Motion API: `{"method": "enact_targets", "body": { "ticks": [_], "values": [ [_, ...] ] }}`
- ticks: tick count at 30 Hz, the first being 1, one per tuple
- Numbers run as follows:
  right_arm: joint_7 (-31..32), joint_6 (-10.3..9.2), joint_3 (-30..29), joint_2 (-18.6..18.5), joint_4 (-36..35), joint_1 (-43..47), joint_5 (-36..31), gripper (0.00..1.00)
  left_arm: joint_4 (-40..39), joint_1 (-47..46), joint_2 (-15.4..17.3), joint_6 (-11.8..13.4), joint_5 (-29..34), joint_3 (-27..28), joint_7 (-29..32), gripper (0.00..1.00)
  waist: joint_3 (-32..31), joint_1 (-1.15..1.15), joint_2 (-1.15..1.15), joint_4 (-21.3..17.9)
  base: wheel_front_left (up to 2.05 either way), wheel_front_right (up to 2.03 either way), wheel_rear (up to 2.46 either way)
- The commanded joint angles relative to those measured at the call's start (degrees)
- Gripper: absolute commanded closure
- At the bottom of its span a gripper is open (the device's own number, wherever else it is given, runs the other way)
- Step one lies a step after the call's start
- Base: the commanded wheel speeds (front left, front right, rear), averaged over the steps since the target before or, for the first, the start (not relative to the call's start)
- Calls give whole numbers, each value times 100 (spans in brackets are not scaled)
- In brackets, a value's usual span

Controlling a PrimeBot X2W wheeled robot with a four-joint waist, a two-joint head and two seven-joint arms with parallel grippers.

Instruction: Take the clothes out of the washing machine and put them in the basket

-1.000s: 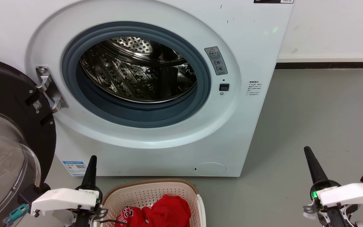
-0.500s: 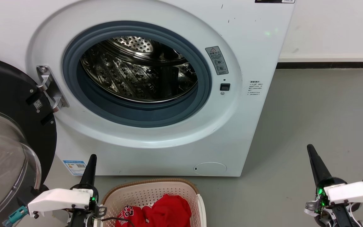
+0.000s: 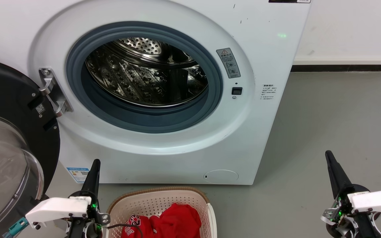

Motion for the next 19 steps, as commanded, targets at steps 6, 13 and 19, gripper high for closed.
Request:
{"method": "enact_targets", "body": {
  "ticks": [6, 13, 19],
  "values": [
    [64, 0, -54, 6, 37, -128, 331, 100, -30, -71, -4, -56, -320, 45, 86, 100, 5, 0, 0, 7, 0, 0, 0],
    [133, 0, -117, 20, 94, -138, 700, 100, -26, -74, -12, -90, -695, 92, 176, 100, 12, 0, 0, 17, 0, 0, 0],
    [174, 0, -157, 28, 125, -158, 932, 100, -24, -73, -17, -108, -927, 119, 239, 100, 17, 0, 0, 24, 0, 0, 0]
  ]
}}
